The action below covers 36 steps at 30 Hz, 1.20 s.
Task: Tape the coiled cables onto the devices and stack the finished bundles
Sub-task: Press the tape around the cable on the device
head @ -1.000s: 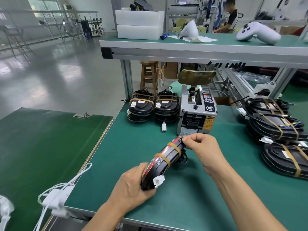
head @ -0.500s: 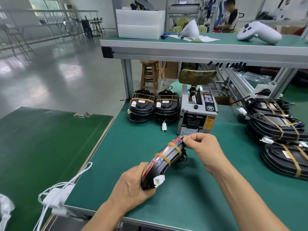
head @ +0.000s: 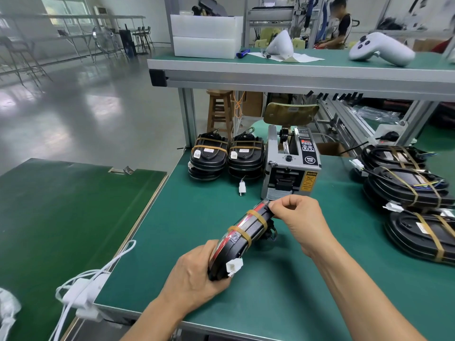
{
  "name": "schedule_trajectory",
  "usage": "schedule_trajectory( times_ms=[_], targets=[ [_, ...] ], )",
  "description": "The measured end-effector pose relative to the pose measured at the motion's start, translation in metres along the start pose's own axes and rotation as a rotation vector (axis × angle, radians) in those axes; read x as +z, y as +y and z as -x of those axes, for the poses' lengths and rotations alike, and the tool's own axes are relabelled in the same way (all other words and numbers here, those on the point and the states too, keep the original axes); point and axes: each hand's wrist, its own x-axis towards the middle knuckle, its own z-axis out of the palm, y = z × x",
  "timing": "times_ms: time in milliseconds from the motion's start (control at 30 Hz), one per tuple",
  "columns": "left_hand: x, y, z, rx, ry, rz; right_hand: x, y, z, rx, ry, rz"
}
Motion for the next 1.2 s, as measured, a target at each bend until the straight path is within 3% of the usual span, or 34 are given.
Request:
schedule_trajectory(
  times_ms=[800, 1200],
  targets=[
    [0.0007, -0.0025, 0.0, 0.014, 0.005, -0.008, 0.0085, -0.0025, 0.0028, 0.008, 0.087, 0.061],
    [0.0004, -0.0018, 0.0004, 0.004, 0.0, -0.009, 0.0075, 0.0046, -0.0034, 0.088, 0.052, -0.12]
  ],
)
